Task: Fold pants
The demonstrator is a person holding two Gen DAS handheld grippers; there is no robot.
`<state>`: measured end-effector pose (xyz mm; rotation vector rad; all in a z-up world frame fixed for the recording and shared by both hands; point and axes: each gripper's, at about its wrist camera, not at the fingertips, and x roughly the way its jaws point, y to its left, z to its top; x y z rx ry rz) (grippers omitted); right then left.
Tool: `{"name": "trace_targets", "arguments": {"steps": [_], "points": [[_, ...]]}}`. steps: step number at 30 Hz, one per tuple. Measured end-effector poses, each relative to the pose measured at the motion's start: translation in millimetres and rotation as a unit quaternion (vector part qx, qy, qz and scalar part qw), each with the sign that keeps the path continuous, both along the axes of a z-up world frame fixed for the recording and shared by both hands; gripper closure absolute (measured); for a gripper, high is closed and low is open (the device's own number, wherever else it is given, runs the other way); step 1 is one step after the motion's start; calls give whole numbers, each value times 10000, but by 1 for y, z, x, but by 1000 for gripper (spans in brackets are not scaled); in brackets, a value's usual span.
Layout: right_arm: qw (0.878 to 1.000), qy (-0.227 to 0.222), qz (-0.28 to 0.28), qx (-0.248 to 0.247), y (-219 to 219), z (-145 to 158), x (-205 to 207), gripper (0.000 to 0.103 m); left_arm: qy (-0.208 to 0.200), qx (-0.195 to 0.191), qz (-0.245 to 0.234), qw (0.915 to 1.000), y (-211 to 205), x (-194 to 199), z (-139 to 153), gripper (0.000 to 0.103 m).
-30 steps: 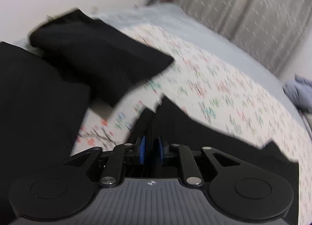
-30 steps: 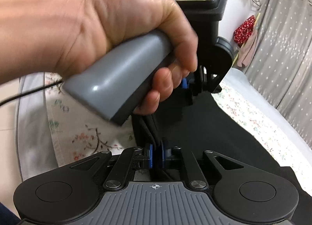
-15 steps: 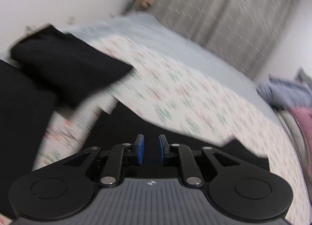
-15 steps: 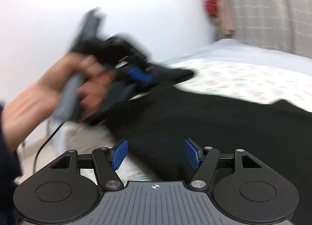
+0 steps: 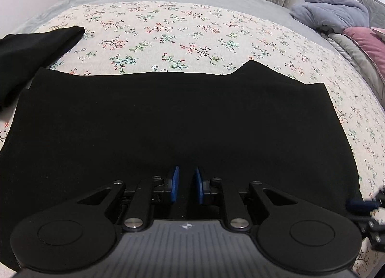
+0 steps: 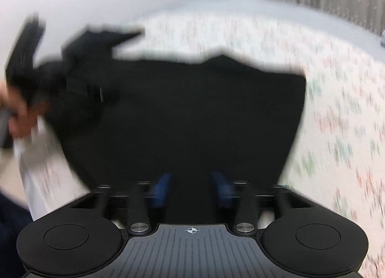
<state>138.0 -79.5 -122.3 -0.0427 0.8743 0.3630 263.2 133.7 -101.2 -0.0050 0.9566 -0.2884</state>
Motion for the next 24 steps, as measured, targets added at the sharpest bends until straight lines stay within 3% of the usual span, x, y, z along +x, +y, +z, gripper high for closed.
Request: {"name": "trace_targets", "arguments": {"steps": [3, 6, 9, 13, 18, 24], "points": [[9997, 84, 157, -142, -9, 3, -18, 90, -34, 79, -1, 10000, -1, -2, -1, 71], [9992, 34, 306, -269, -9, 5, -39, 93, -24, 135, 72, 9999, -4, -3, 3, 71], [9992, -100, 303, -248, -12, -2, -46, 94, -52, 285, 149, 9995, -11, -3, 5, 71], [9995, -131, 279, -81, -23, 12, -48, 93, -146, 565, 298, 9978, -23, -7, 9, 71], [9994, -176, 248, -151, -30, 4, -57, 93, -538, 749, 308, 9953, -64, -24, 22, 71], [9988, -239, 277, -316, -22, 2, -56, 92, -475, 598, 27, 9971, -128, -44, 25, 71]]}}
